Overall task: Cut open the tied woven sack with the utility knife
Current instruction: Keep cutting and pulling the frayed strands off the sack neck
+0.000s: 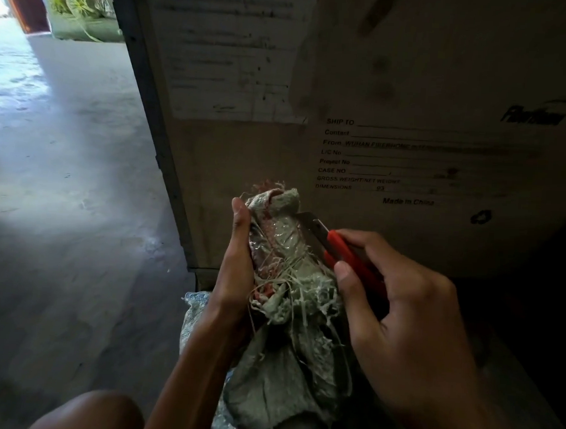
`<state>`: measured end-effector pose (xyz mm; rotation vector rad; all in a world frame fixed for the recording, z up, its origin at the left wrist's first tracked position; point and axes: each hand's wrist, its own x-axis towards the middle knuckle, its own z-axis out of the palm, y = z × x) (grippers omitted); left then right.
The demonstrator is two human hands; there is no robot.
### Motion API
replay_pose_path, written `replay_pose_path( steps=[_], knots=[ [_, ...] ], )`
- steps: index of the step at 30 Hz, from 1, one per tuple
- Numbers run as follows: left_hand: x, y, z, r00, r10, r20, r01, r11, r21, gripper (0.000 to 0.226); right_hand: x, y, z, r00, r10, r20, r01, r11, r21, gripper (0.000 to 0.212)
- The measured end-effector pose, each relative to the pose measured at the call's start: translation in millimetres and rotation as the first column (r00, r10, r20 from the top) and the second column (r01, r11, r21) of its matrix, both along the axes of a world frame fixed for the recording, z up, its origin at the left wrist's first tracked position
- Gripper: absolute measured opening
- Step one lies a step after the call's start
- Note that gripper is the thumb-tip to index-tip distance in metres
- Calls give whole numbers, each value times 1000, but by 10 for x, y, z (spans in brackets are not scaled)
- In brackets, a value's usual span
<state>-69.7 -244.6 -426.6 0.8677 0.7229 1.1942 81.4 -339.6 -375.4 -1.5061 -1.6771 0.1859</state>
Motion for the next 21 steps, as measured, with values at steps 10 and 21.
replay_pose_path(
  steps=[10,21],
  knots=[
    [91,-66,20,1000,10,-11,-10,999,48,71,-63,6,-17,999,6,40,-6,1000,0,36],
    [93,-61,-7,999,32,-35,-30,999,37,69,-91,16,-52,999,-37,37,37,999,14,34]
  ],
)
